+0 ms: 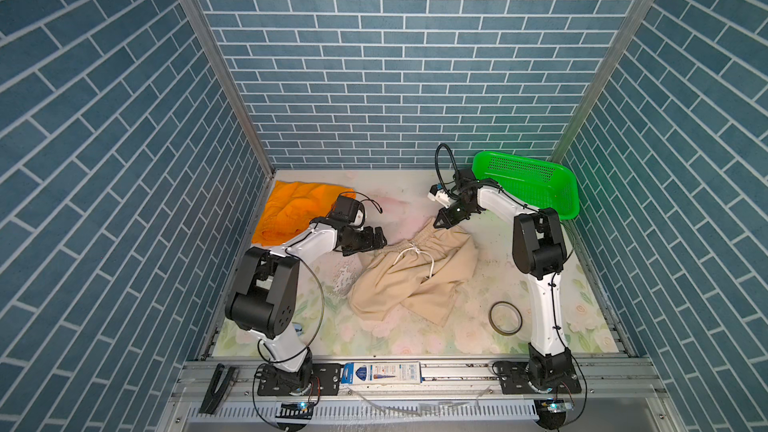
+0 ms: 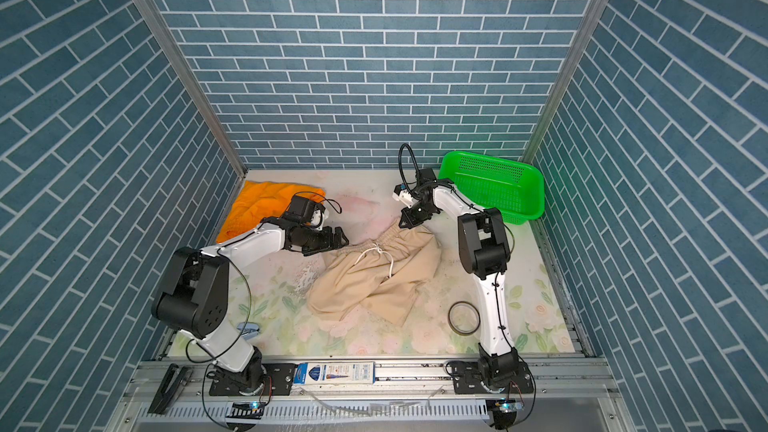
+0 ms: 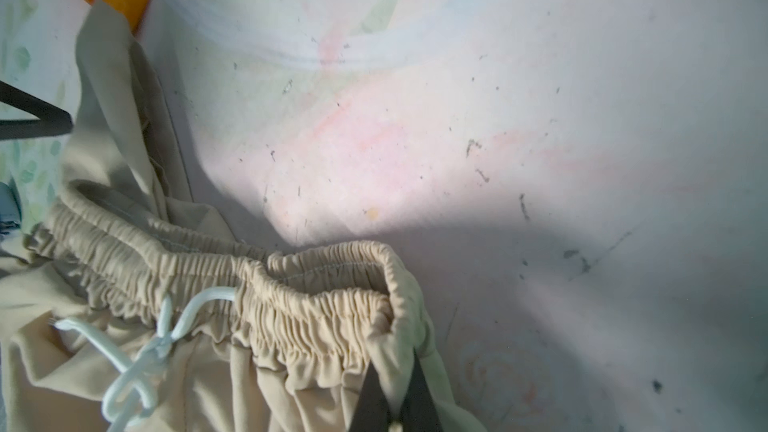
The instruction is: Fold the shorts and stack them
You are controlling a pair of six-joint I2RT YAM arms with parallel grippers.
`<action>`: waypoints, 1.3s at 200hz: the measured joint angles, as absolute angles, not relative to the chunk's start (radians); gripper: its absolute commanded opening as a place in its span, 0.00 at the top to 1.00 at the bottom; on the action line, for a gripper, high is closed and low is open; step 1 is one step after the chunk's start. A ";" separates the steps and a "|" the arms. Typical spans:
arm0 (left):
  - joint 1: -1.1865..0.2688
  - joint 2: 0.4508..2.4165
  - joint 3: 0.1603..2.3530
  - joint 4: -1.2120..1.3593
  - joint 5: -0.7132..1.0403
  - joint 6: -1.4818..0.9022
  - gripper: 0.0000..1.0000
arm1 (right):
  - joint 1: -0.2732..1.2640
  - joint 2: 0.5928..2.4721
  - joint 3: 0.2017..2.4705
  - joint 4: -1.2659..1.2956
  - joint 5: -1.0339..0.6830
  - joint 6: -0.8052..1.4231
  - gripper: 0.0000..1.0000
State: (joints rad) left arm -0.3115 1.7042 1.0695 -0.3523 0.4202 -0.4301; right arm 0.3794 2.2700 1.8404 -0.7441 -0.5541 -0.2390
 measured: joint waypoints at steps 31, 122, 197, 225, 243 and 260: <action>-0.315 1.750 1.073 -0.321 0.476 -0.451 0.33 | 0.380 2.270 1.837 -0.714 -0.578 -0.217 1.00; -0.381 1.777 1.087 -0.313 0.480 -0.478 0.60 | 0.379 2.270 1.810 -0.671 -0.596 -0.189 1.00; -0.406 1.837 1.239 -0.426 0.432 -0.400 1.00 | 0.366 2.144 1.722 -0.642 -0.598 -0.154 1.00; -0.406 1.733 1.301 -0.488 0.408 -0.337 1.00 | 0.347 1.989 1.668 -0.620 -0.603 -0.125 1.00; -0.406 1.623 1.331 -0.525 0.389 -0.297 1.00 | 0.340 1.869 1.633 -0.600 -0.602 -0.106 1.00; -0.406 1.517 1.361 -0.560 0.365 -0.263 1.00 | 0.335 1.753 1.607 -0.586 -0.598 -0.089 1.00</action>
